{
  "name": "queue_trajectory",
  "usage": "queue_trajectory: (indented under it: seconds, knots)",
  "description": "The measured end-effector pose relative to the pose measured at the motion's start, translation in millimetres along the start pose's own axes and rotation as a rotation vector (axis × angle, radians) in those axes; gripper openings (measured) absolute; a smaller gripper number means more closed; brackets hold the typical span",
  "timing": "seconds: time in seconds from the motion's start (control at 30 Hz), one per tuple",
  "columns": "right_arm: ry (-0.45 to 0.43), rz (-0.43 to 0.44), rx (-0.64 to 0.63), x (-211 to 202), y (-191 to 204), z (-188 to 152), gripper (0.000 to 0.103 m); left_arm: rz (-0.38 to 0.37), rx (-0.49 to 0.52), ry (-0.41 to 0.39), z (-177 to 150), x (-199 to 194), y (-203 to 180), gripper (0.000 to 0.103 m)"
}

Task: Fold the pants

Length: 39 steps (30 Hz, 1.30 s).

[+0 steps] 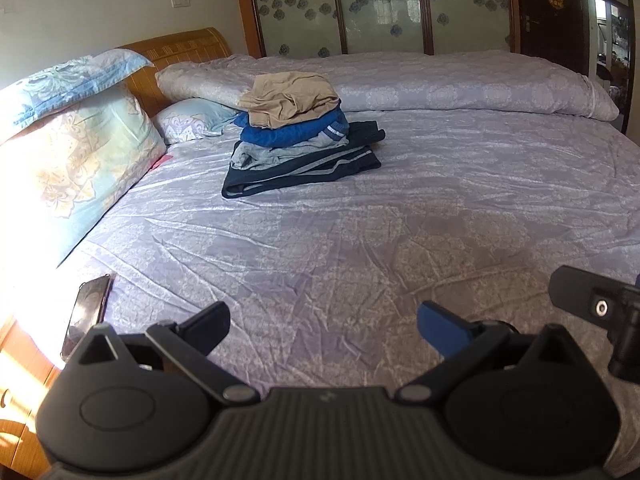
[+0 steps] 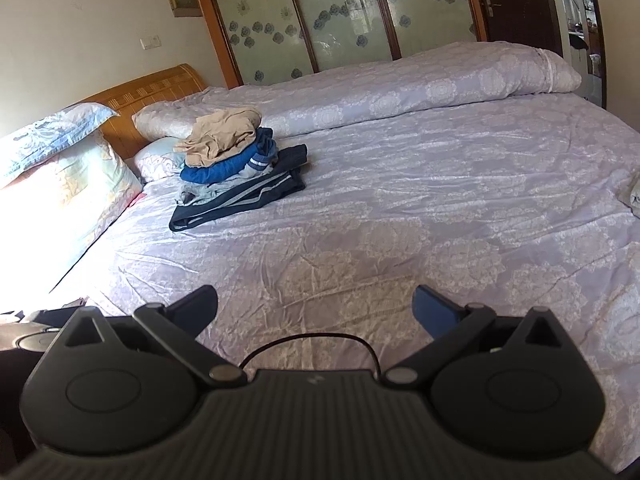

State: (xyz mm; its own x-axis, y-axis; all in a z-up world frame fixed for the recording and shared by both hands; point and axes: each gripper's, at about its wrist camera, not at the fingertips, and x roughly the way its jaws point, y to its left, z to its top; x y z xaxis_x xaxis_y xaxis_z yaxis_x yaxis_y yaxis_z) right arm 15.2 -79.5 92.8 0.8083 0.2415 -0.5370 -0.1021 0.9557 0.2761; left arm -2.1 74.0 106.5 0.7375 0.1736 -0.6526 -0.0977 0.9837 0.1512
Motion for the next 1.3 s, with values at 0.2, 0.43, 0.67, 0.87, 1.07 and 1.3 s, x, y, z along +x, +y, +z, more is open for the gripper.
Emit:
queue_trajectory:
  seconds: [0.2,0.43,0.67,0.87,1.07,1.3]
  knots:
    - [-0.015,0.001,-0.006,-3,0,0,0.103,0.016,0.003,-0.031,5,-7,2,0.103]
    - [-0.024,0.004,0.001,-6,-1,0,0.103,0.031,-0.002,-0.059,10,-14,3,0.103]
    - [-0.036,0.009,0.004,-10,-1,1,0.103,0.006,0.013,-0.021,11,-14,2,0.103]
    - [-0.035,0.011,0.004,-11,0,0,0.103,-0.006,0.006,0.019,8,-12,3,0.103]
    - [-0.027,0.016,0.004,-10,0,-1,0.103,-0.030,-0.004,0.060,7,-8,3,0.103]
    - [-0.020,0.016,0.011,-9,0,-2,0.103,-0.033,0.000,0.076,6,-7,1,0.103]
